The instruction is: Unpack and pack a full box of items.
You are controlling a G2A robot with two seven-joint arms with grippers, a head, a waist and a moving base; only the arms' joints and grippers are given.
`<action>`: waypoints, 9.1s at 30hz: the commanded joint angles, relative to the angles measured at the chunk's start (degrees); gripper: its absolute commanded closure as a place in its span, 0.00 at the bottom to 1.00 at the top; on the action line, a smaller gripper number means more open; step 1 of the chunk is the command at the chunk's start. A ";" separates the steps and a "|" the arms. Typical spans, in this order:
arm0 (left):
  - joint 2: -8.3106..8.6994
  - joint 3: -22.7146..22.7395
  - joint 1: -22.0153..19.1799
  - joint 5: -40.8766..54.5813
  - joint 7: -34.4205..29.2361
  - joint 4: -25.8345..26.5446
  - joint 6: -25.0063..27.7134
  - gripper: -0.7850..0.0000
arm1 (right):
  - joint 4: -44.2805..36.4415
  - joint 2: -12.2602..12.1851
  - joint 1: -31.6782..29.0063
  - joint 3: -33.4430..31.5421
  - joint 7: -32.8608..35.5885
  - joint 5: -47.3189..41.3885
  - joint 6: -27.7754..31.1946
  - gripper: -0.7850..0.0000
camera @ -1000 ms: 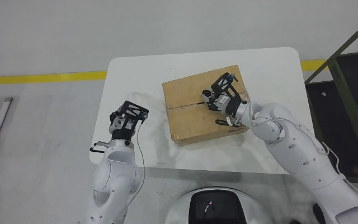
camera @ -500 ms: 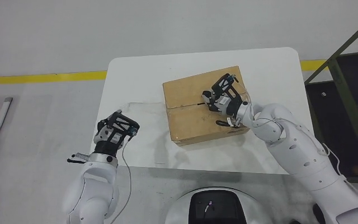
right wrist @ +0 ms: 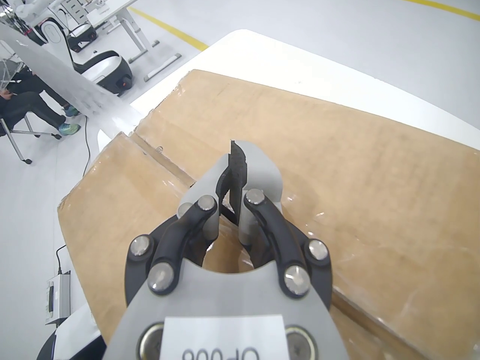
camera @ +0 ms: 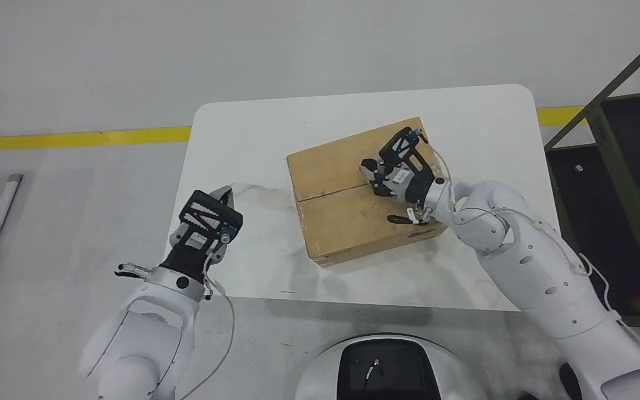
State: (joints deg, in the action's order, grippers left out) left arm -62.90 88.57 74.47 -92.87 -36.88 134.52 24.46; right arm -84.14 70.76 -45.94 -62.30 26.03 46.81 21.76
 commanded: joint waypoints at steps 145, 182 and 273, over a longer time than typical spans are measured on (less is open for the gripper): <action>-6.52 -21.35 -39.64 39.80 -19.01 -22.54 -12.34 0.00 | -10.05 -3.17 -11.83 -12.01 -2.49 -0.07 -9.54 1.00; -2.97 -6.36 -11.85 19.67 -17.21 -12.40 -17.29 0.00 | -18.76 -6.19 -8.44 -26.25 35.67 -35.25 -11.05 0.00; -2.90 -5.42 -10.06 18.59 -14.66 -12.63 -18.19 0.00 | -0.40 -5.37 26.95 9.75 55.82 -20.88 -15.02 1.00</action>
State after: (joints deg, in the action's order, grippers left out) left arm -65.80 83.15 64.41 -74.29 -51.54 121.89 6.26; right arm -84.33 65.51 -19.21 -52.33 81.65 25.65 5.25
